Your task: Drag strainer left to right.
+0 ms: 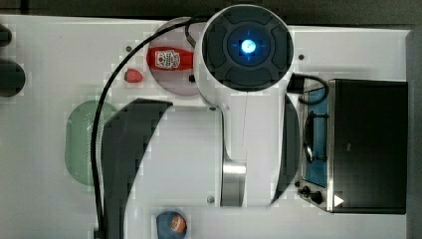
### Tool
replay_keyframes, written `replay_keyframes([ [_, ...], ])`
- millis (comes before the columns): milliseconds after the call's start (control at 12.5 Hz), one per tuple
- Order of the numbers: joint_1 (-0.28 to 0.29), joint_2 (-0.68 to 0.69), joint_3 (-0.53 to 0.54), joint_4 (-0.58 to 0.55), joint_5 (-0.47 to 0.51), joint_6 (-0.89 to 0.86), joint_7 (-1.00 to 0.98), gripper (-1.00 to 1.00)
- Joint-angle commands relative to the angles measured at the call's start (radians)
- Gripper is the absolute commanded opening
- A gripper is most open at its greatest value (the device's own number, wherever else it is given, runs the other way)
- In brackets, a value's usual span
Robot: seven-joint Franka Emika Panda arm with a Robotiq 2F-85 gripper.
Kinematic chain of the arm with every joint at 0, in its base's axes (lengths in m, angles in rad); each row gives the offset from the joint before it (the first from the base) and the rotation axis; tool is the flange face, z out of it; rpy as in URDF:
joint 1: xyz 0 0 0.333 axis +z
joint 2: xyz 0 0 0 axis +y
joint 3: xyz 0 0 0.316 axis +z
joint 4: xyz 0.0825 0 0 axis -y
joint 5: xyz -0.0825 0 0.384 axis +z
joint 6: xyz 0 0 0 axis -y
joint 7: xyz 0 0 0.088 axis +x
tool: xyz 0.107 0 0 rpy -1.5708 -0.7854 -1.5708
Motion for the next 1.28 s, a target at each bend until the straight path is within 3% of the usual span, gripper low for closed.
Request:
replay_keyframes([
  [80, -0.012, -0.392, -0.049, -0.147, -0.021, -0.224, 0.073, 0.59],
  [240, -0.01, -0.392, -0.047, -0.148, -0.02, -0.224, 0.073, 1.0],
  [640, 0.032, -0.316, 0.093, -0.155, 0.057, -0.122, 0.12, 1.0],
  [1280, 0.044, 0.031, 0.496, -0.165, 0.054, 0.109, 0.963, 1.0],
])
